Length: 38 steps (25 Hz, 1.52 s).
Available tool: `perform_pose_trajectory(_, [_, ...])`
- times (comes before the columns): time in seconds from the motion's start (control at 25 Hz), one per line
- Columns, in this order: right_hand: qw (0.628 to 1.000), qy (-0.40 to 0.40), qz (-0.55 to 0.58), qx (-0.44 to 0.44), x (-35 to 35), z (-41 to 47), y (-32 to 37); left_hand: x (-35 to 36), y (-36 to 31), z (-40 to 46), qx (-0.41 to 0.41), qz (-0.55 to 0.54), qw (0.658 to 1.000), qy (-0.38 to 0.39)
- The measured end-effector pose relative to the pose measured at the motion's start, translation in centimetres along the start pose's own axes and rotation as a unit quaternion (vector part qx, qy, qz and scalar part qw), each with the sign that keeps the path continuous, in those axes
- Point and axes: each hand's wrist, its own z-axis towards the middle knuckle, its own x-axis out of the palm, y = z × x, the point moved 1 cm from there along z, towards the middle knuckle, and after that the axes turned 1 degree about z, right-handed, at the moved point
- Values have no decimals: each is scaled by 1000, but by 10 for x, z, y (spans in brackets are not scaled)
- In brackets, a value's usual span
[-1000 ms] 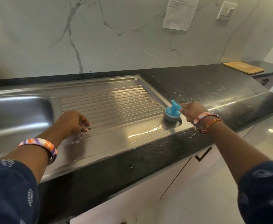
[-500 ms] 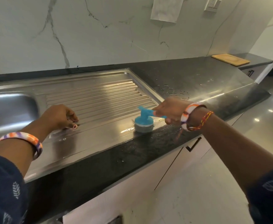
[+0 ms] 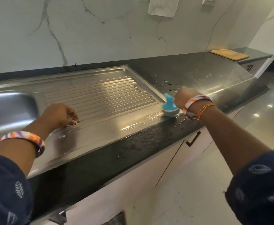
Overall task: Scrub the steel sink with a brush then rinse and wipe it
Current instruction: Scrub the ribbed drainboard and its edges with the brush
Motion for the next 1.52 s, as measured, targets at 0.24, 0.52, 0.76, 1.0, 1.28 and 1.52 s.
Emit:
perform_pose_trajectory(0.24, [995, 64, 23, -73, 19, -6, 24, 1, -1, -1, -6, -2, 1000, 0])
perform_pose_trajectory(0.52, [986, 94, 78, -111, 58, 8, 46, 7, 2, 0, -17, -8, 1000, -20])
perform_pose_trajectory(0.76, [999, -41, -9, 18, 28, 15, 4, 12, 3, -4, -10, -11, 999, -49])
perform_pose_trajectory(1.0, [952, 129, 212, -179, 58, -61, 83, 9, 8, 1, -12, -3, 1000, -22])
perform_pose_trajectory(1.28, [998, -20, 50, 43, 24, 13, -7, 15, 8, -5, -15, -40, 997, -66])
perform_pose_trajectory(1.52, [959, 54, 209, -184, 67, -34, 89, 14, 9, -13, -3, -36, 996, -76])
